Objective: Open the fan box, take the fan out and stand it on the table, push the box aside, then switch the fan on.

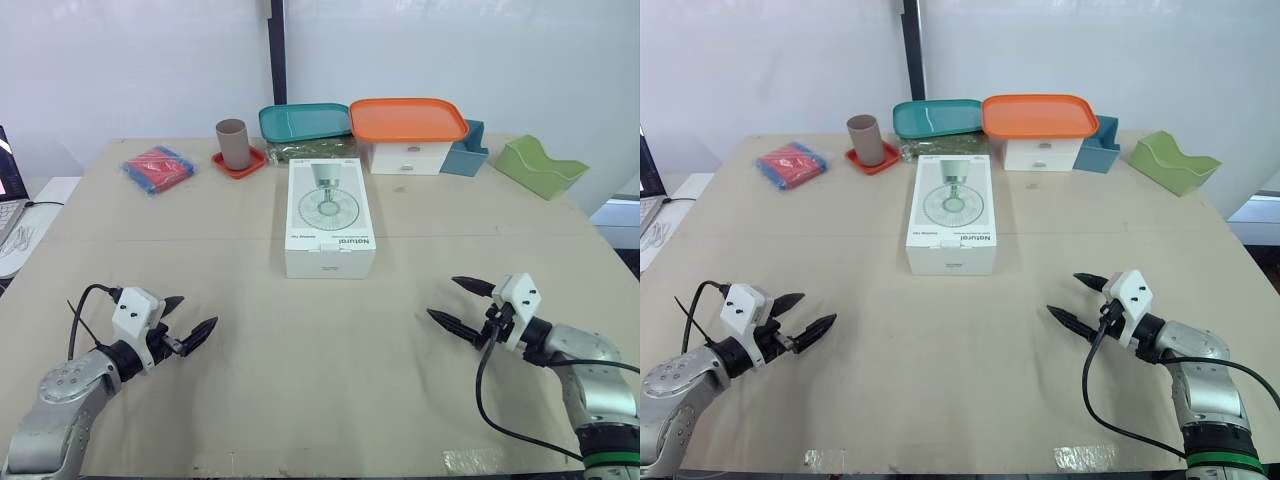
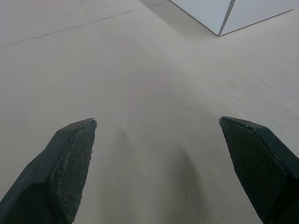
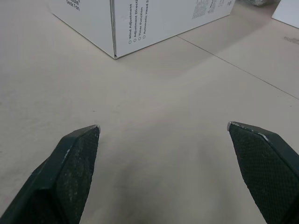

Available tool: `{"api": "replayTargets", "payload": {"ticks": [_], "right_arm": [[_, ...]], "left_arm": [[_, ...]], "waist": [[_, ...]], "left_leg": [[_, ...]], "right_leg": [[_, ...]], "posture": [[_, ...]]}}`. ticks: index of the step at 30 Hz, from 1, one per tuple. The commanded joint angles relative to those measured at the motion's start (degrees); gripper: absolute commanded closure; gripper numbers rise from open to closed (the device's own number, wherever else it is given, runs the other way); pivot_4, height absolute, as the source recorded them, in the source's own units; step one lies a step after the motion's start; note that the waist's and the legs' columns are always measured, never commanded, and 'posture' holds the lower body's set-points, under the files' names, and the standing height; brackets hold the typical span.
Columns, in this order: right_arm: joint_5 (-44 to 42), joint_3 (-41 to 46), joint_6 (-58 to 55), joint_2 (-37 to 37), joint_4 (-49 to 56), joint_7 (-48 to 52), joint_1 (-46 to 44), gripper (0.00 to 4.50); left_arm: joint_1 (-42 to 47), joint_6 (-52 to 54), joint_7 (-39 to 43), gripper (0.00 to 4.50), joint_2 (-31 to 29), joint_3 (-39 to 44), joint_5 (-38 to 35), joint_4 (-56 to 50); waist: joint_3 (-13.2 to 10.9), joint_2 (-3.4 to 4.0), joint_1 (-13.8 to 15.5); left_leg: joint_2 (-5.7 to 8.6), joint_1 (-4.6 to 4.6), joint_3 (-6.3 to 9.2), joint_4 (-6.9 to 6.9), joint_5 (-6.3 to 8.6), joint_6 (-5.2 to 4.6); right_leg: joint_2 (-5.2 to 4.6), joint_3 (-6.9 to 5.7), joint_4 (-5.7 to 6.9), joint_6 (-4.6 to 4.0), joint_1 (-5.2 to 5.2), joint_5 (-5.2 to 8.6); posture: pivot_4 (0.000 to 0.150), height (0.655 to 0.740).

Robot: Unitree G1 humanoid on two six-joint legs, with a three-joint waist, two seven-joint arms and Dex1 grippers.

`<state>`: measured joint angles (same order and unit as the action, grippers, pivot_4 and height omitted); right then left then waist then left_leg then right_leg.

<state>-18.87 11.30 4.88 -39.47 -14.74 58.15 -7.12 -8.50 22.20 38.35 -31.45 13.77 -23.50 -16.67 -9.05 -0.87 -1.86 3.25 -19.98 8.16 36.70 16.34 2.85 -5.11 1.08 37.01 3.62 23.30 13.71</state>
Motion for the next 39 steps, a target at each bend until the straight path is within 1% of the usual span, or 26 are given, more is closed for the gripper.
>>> {"api": "replayTargets", "payload": {"ticks": [1,5,17,22,25,28,32,37,39], "right_arm": [[-1.08,1.71,0.55,-0.92,3.18,0.1,0.32,0.0],[-1.98,1.2,0.09,-0.91,4.79,1.5,0.78,0.0],[-2.09,0.69,0.97,-0.62,2.56,3.63,-0.02,0.0],[-3.97,1.15,-1.69,-0.75,4.56,4.38,-1.18,0.0],[-4.28,-0.06,-2.85,0.01,6.31,4.07,-3.39,0.0],[-4.15,-1.38,-3.45,0.95,7.55,3.63,-5.02,0.0],[-4.18,-3.13,-4.92,2.45,9.89,2.48,-7.36,0.0],[-4.35,-4.44,-6.11,3.96,12.58,0.88,-9.72,0.0],[-4.18,-5.2,-6.55,4.5,13.64,0.41,-10.55,0.0]], "left_arm": [[-0.14,-2.2,-0.38,0.02,-0.36,0.95,0.77,-0.49],[-0.66,-2.73,-1.5,0.02,0.89,1.31,0.78,-0.05],[-1.14,-4.45,-2.55,0.02,2.28,1.87,0.46,-0.27],[0.96,-3.69,-2.64,0.02,2.41,1.27,-0.83,-2.07],[7.4,-0.73,-4.67,0.02,2.11,-2.73,1.02,-3.78],[13.28,0.59,-5.38,0.02,3.42,-6.36,1.48,-4.59],[22.69,3.37,-5.74,0.02,7.06,-12.12,1.51,-3.78],[31.39,6.31,-6.61,0.02,10.41,-14.07,-0.96,-0.35],[34.05,6.62,-6.53,0.02,11.18,-14.99,-0.36,1.44]], "waist": [[0.0,0.0,0.0],[0.0,0.0,0.0],[-0.01,-0.02,0.11],[-0.01,-0.02,0.12],[-0.01,-0.02,0.14],[-0.01,-0.02,0.18],[-0.02,-0.03,0.52],[-0.02,-0.08,0.54],[-0.04,-0.1,0.52]], "left_leg": [[0.0,0.0,0.0,0.0,0.0,0.0],[0.0,0.0,0.0,0.0,0.0,0.0],[0.0,0.0,-0.01,0.0,0.0,0.0],[0.0,0.0,-0.02,0.01,0.0,0.0],[0.0,0.0,-0.02,0.01,0.0,0.01],[0.0,0.0,-0.01,0.03,0.0,0.0],[-0.01,-0.02,0.0,0.12,-0.01,0.02],[-0.01,-0.04,0.0,0.2,-0.01,0.11],[-0.01,-0.18,0.0,0.41,0.0,0.21]], "right_leg": [[0.0,0.0,0.0,0.0,0.0,0.0],[0.0,0.0,0.0,0.0,0.0,0.0],[0.0,0.01,0.0,0.0,0.0,0.0],[0.0,0.01,0.0,0.0,0.0,0.0],[0.0,0.01,0.0,0.0,0.0,0.0],[0.0,0.01,0.0,-0.01,0.0,-0.02],[0.05,-0.01,0.01,-0.03,-0.01,-0.1],[0.06,0.0,0.0,0.01,-0.04,-0.14],[0.06,-0.02,0.01,0.01,0.01,-0.15]], "posture": [[0.15,0.74],[0.15,0.74],[0.15,0.74],[0.15,0.74],[0.15,0.74],[0.15,0.74],[0.15,0.74],[0.15,0.74],[0.15,0.74]]}}
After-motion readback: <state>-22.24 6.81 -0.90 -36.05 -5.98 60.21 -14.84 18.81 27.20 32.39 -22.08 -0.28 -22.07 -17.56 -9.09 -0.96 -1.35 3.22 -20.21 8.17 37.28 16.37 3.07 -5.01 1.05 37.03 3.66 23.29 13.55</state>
